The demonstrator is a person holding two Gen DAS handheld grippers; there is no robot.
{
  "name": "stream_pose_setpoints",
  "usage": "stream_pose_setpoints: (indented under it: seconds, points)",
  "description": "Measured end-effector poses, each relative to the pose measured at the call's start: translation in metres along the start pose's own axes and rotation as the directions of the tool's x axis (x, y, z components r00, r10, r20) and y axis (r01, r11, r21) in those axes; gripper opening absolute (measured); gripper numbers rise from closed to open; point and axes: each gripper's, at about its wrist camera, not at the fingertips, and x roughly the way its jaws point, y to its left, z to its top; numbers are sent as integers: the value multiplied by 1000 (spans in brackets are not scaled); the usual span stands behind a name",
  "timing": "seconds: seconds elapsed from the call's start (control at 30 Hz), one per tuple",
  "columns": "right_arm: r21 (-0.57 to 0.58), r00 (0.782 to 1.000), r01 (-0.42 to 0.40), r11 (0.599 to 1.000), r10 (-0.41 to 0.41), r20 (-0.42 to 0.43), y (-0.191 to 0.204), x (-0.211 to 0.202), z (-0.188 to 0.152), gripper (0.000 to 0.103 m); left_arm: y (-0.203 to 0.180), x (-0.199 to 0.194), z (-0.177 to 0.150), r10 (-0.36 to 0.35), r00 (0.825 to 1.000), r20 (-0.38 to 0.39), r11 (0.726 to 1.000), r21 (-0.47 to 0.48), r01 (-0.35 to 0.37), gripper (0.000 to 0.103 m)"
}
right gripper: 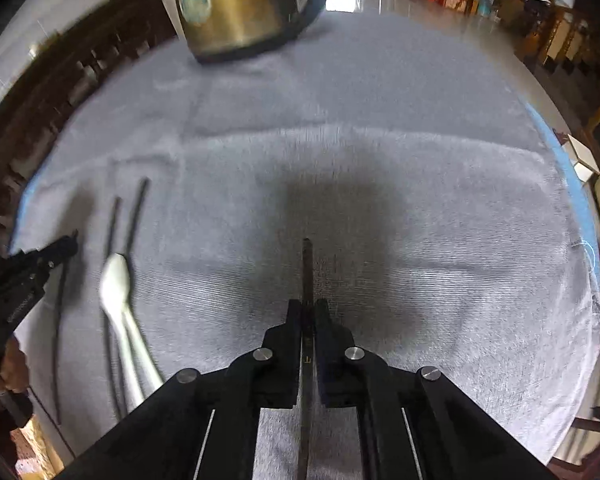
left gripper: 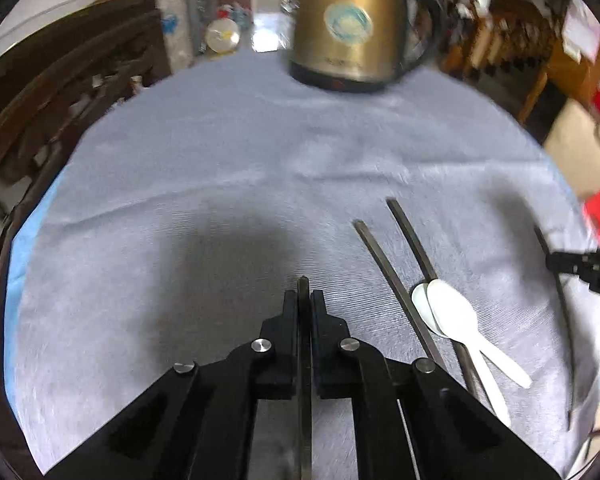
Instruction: Organize utensils
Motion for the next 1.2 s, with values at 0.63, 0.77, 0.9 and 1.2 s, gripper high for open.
stream_pose_setpoints:
  seconds: [0.63, 0.77, 0.9, 1.2]
  points:
    - [116, 879, -127, 985, 57, 473, -29, -162, -90, 7, 18, -229, -86, -7, 875, 483, 975, -192, 113, 5]
    - [111, 827, -113, 987, 31, 562, -20, -191, -115, 7, 7, -257, -108, 5, 837, 548, 973, -197, 123, 5]
    - [120, 766, -88, 989, -10, 642, -10, -218, -144, 7, -3, -282, -125, 26, 802, 596, 973, -200, 118, 5]
    - [110, 655, -97, 989, -20, 756, 14, -267, -194, 7, -18, -320, -146, -11, 778, 628, 968, -190, 167, 5]
